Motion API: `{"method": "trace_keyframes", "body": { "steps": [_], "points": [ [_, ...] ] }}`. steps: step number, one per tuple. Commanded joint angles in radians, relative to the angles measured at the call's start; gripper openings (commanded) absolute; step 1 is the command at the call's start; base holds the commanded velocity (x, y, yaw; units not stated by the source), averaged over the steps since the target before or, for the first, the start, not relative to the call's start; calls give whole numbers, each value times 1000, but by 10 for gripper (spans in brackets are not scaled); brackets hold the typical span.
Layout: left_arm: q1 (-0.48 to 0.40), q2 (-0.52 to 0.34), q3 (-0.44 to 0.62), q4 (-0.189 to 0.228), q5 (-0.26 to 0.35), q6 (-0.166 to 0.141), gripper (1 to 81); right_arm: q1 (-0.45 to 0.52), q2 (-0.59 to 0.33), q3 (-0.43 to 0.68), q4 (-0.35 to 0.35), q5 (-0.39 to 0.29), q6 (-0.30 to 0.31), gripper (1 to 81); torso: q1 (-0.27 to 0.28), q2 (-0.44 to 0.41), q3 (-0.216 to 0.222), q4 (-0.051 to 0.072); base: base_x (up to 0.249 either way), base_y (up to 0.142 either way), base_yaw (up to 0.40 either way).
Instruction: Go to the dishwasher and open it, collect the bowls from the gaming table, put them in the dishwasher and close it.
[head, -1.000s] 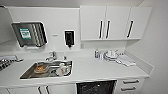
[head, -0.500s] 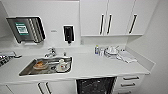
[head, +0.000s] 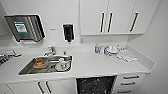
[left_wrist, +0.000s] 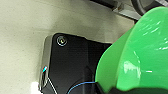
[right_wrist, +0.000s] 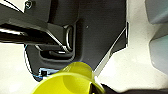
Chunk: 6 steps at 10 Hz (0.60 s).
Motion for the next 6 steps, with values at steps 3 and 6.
{"method": "trace_keyframes", "body": {
  "steps": [3,6],
  "points": [
    [-131,-107,161,-2,23,-26,10,14,-4,-5,-1,-49,1,10,0,0,0,0,0,0,0],
    [-258,-141,404,2,236,-25,10,14,-1,-5,-1,-49,1,10,0,0,-45,0,0,0,0]
  ]
}}
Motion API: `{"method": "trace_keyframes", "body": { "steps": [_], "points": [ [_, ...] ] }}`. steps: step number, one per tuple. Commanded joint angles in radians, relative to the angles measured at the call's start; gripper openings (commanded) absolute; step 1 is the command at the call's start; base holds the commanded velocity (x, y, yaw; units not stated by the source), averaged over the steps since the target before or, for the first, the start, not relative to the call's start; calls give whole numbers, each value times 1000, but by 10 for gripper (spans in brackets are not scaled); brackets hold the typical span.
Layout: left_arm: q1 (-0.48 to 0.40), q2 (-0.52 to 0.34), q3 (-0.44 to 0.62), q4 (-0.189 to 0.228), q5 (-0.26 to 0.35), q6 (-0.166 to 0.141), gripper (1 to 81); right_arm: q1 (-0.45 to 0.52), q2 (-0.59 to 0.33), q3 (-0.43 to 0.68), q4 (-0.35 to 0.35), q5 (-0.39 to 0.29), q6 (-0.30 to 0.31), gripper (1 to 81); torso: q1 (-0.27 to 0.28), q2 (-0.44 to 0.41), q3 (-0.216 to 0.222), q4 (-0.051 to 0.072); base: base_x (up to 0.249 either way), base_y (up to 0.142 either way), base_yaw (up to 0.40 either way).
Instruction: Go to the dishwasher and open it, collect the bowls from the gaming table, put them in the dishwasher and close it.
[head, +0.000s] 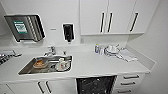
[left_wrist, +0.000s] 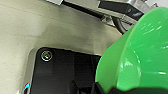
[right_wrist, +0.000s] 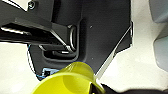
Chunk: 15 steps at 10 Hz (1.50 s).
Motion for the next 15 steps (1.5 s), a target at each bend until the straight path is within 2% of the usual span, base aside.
{"method": "trace_keyframes", "body": {
  "steps": [1,2,4,6,8,9,11,12,13,15],
  "points": [
    [-202,-91,256,1,227,-3,10,16,-18,-1,-1,-51,1,10,0,0,-75,0,0,0,0],
    [-248,-112,308,2,290,-3,10,18,-18,-1,-1,-51,1,10,0,0,-105,0,0,0,0],
    [-335,-157,406,-4,341,-3,10,21,-16,-1,-1,-51,1,10,0,0,-163,0,0,0,0],
    [-427,-189,525,-1,481,-5,10,19,-16,-2,-3,-50,1,10,0,1,-227,0,0,0,0],
    [-501,-186,609,-2,583,-6,10,18,-13,-2,-1,-36,1,10,1,1,-299,0,0,0,0],
    [-544,-183,639,-2,625,-18,10,18,-12,-2,-1,-34,1,10,1,1,-333,0,0,0,0],
    [-654,-166,700,-2,744,-28,10,18,-10,-2,-1,-34,1,10,1,2,-402,0,0,0,0],
    [-716,-148,740,-2,827,-41,10,16,-10,-2,-1,-34,1,10,1,2,-437,0,0,0,0],
    [-765,-114,776,2,915,-63,10,16,-10,-2,-1,-34,1,10,1,3,-377,0,0,0,0],
    [-848,-44,786,1,1004,-95,10,18,-9,-2,-1,-33,1,10,2,3,-423,0,0,0,0]
  ]
}}
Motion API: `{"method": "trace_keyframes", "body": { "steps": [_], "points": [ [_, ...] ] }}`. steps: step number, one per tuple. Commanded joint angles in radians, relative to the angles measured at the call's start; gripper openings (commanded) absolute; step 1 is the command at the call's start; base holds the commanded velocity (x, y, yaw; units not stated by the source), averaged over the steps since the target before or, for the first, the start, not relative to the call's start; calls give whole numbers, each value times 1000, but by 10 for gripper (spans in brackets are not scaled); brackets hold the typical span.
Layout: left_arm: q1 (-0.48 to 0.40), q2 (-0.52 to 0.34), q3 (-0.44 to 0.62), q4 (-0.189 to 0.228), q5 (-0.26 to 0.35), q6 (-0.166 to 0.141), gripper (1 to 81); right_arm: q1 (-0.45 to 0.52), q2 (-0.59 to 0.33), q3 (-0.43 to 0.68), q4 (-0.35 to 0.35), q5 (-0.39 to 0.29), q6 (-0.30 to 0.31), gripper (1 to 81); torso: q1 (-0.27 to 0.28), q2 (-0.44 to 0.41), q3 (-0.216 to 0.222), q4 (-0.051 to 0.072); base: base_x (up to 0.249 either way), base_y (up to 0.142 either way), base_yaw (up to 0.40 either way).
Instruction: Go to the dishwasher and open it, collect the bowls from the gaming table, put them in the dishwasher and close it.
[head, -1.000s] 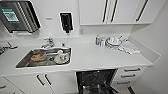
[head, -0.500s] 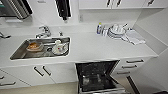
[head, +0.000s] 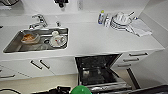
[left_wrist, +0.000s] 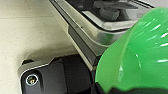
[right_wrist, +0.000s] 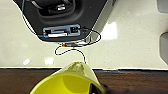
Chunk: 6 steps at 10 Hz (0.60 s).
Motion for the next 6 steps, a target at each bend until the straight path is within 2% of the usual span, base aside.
{"method": "trace_keyframes", "body": {
  "steps": [1,3,6],
  "points": [
    [-197,95,114,-10,221,-66,10,-38,-7,-1,-8,-72,1,10,0,0,0,0,0,0,0],
    [-259,177,106,-3,235,-119,10,-38,-6,-1,-6,-73,1,10,0,1,0,0,0,0,0],
    [-355,300,69,-6,252,-147,10,-38,5,-2,-8,-72,1,10,1,1,-1,0,0,0,0]
  ]
}}
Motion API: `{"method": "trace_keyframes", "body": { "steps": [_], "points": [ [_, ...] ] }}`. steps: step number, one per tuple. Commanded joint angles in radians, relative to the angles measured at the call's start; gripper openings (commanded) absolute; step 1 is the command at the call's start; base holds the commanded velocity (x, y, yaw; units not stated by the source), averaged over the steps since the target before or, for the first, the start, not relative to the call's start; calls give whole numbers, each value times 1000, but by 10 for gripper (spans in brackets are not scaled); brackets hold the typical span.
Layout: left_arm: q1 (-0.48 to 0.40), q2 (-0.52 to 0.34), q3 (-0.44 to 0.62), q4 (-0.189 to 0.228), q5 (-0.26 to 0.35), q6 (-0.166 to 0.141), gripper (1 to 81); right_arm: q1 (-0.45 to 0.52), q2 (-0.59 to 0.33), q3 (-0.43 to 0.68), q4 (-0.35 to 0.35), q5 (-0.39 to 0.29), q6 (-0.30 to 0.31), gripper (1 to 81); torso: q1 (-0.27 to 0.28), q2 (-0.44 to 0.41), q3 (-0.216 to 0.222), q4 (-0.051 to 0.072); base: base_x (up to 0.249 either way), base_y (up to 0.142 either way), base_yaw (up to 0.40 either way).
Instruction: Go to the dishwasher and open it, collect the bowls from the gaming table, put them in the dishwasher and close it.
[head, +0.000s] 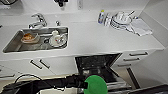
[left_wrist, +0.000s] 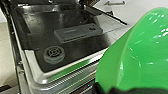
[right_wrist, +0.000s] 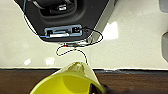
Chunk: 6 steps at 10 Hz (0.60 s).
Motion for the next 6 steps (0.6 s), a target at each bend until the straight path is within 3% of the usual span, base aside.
{"method": "trace_keyframes", "body": {
  "steps": [1,4,6],
  "points": [
    [-193,87,27,-2,42,-34,10,-40,-6,-1,-6,-77,1,10,0,0,0,0,0,0,0],
    [-233,199,-41,0,33,-43,10,-40,3,-2,-8,-77,1,10,0,0,0,0,0,0,0],
    [-234,242,-95,32,16,-60,10,-39,5,-12,-2,-77,1,10,1,1,0,0,0,0,0]
  ]
}}
